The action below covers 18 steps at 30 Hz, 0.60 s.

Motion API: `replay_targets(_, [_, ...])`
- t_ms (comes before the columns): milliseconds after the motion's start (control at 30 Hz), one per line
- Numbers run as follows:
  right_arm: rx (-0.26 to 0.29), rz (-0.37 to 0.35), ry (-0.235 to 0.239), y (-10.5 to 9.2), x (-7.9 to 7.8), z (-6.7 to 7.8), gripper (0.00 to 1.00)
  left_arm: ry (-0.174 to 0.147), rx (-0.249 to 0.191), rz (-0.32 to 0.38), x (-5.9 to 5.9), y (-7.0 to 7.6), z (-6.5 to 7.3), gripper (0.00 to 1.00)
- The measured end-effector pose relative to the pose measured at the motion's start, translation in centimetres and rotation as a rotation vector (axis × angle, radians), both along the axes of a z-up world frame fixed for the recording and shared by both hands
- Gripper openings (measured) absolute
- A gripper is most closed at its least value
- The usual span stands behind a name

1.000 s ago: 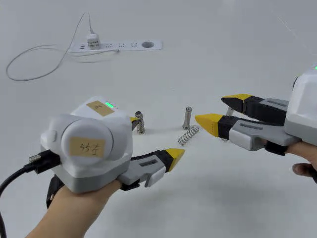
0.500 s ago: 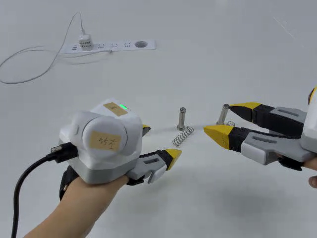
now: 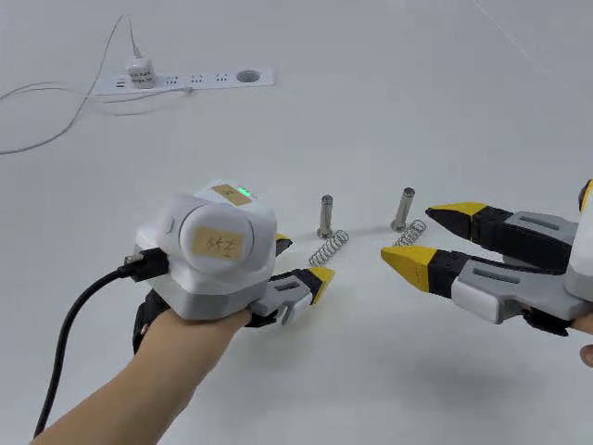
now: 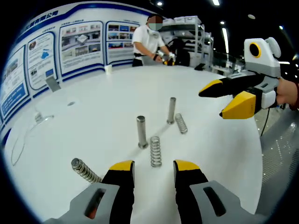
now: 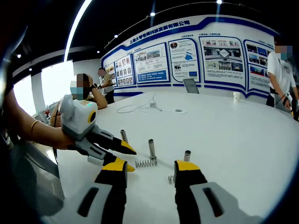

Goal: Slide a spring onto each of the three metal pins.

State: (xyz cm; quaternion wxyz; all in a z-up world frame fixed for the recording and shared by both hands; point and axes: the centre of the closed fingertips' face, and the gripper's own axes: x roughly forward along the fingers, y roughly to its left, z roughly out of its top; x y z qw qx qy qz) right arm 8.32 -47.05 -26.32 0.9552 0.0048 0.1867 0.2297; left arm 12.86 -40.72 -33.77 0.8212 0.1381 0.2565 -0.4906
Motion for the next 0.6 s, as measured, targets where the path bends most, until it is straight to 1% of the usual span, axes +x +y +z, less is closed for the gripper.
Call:
replay_targets(167, [0.003, -0.013, 0.003, -0.32, -0.05, -0.09, 0.41, 0.003, 0.013, -0.010, 0.30, -0.33, -0.66, 0.28])
replay_targets(400, [0.008, -0.029, 0.015, -0.52, -0.22, -0.52, 0.40, 0.014, 0.010, -0.018, 0.40, -0.69, -1.00, 0.21])
replay_targets(600, [0.006, -0.033, 0.022, -0.50, -0.37, -0.70, 0.40, 0.013, 0.005, -0.022, 0.34, -0.89, -0.97, 0.16])
